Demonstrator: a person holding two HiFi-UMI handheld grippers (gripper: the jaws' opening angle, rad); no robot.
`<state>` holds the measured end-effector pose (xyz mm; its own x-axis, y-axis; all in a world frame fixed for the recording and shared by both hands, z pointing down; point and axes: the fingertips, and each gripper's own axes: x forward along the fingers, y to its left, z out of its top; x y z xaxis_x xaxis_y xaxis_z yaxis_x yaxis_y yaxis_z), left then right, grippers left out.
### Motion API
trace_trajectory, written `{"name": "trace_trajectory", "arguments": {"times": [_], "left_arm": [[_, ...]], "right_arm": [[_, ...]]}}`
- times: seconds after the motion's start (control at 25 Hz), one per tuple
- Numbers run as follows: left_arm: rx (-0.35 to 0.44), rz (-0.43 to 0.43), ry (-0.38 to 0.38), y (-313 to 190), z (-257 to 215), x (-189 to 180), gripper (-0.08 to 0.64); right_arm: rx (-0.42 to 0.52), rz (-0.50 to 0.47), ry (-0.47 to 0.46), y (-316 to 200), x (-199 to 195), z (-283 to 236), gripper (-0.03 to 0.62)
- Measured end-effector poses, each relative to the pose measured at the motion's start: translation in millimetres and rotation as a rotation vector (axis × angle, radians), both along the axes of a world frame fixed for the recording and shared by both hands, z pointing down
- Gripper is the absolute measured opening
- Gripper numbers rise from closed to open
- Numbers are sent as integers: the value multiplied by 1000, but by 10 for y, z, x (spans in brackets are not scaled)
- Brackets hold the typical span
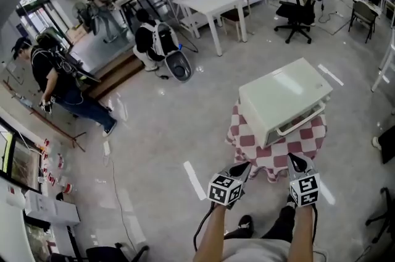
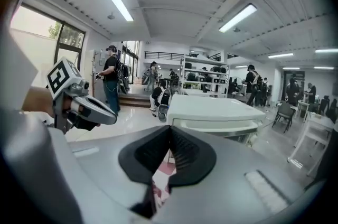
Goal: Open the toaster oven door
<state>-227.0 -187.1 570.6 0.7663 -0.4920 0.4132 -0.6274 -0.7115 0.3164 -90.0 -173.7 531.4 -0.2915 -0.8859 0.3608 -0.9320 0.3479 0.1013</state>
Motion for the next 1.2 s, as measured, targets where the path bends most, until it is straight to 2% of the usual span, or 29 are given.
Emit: {"name": "trace_trajectory", "arguments": {"times": [0.12, 0.28, 0.44, 0.6, 0.84, 1.04, 1.2], "left_arm": [[-28, -82, 53, -149, 44, 98, 6], [-43, -173, 19, -355, 101, 267, 6], [-37, -244, 24, -510, 66, 622, 6], [-30, -294, 24, -616, 84, 971, 6], [-31, -355, 23, -704, 210, 1402, 6], [-11, -373, -7, -662, 158, 1613, 6], [14, -409, -48, -676, 139, 1631, 6]], "right_arm": [[35, -18, 9, -214, 268, -21, 3], [47, -59, 27, -585, 661, -30, 3], [40, -89, 58, -832, 1166, 15, 3], [18, -154, 62, -993, 1449, 106, 3], [-5, -328, 97, -1118, 1629, 228, 3], [-34, -451, 36, -1137, 1709, 277, 3], [-59, -538, 99, -1124, 1673, 367, 3]]}}
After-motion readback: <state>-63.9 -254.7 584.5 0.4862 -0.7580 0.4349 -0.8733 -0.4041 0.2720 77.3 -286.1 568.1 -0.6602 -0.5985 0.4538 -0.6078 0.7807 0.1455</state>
